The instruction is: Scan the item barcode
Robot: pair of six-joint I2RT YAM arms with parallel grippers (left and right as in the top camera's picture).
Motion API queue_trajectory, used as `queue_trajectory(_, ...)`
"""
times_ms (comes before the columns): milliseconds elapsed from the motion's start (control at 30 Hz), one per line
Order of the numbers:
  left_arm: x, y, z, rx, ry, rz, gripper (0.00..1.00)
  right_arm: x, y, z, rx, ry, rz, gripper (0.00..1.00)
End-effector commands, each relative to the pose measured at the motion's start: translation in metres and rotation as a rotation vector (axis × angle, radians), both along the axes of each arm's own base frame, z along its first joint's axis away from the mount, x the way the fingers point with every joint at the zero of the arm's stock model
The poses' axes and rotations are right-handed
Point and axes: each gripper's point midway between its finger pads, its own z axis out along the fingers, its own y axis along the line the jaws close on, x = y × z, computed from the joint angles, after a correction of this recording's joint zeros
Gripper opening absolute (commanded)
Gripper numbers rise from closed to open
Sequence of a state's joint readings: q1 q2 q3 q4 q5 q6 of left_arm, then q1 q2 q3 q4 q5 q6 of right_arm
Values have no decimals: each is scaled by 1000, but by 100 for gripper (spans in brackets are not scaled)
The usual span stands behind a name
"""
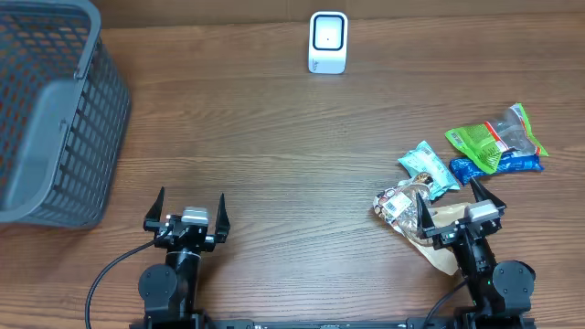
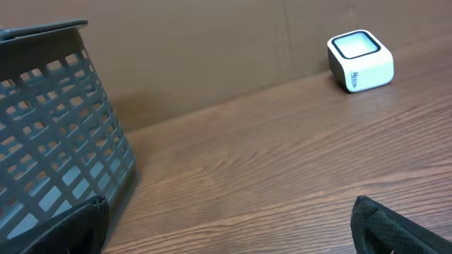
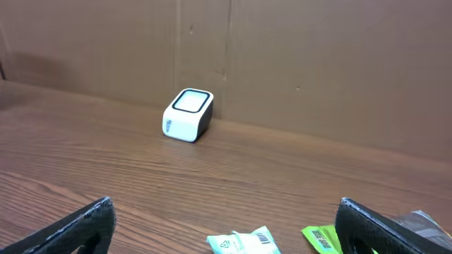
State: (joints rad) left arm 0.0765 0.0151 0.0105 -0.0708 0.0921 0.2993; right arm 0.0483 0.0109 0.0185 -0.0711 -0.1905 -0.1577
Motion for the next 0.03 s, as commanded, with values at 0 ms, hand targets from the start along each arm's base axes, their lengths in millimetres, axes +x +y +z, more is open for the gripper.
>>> queue_trajectory(0, 0, 2, 0, 9, -5, 8, 100, 0, 0, -2, 2, -3, -5, 100)
